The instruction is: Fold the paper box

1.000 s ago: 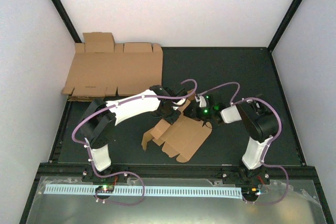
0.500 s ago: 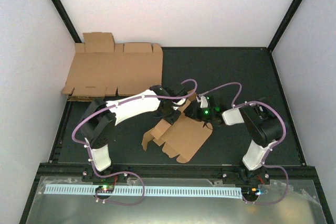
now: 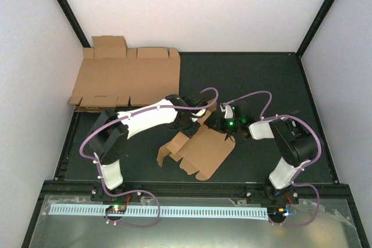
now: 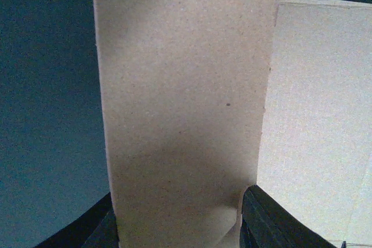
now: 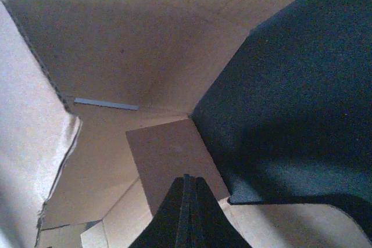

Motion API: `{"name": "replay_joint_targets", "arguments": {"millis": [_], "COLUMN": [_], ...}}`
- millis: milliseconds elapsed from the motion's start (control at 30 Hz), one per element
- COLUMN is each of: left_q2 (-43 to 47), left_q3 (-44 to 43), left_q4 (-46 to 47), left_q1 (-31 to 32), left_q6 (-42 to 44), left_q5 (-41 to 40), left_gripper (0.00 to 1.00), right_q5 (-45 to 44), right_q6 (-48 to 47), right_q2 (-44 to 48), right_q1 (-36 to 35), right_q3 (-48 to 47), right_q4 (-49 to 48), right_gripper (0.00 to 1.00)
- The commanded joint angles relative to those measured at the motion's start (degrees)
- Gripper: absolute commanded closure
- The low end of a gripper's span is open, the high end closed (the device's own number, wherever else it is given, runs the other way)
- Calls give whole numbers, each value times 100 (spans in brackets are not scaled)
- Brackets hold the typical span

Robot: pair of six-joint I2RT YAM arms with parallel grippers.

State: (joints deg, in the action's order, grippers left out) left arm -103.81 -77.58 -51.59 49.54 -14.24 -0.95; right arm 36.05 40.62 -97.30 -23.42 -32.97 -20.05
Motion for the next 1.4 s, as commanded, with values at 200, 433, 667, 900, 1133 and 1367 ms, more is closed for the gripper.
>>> {"name": "replay_joint_targets", "arguments": {"millis": [200,433,667,900,1133,1367], "left_q2": [168,159,159,150,198,194], "left_q3": [-116,-134,-145,-193,-205,-189], "left_q4": [53,37,27,9,-13,15], "left_q1": [30,35,30,30,30,31], "left_q6": [-27,-9,10,21,3,-7], "left_q5": [57,32,40,69,78,118], "left_gripper": [56,56,56,56,53,53], "right_q5": [-333,-785,-1186,-836,-735,-927], "right_q6": [-348,-643,-876,-1056,-1069,-1219], "right_q2": [599,1278,1878,1745,1127,640], "right_q1": [135,320,338,284,-31,-178], "right_q3": [-125,-113,-258,-765,-1248,-1859], "right_q4": [563,1062,1436,1736,1974,2601], "right_gripper": [98,98,98,98,98,98]}}
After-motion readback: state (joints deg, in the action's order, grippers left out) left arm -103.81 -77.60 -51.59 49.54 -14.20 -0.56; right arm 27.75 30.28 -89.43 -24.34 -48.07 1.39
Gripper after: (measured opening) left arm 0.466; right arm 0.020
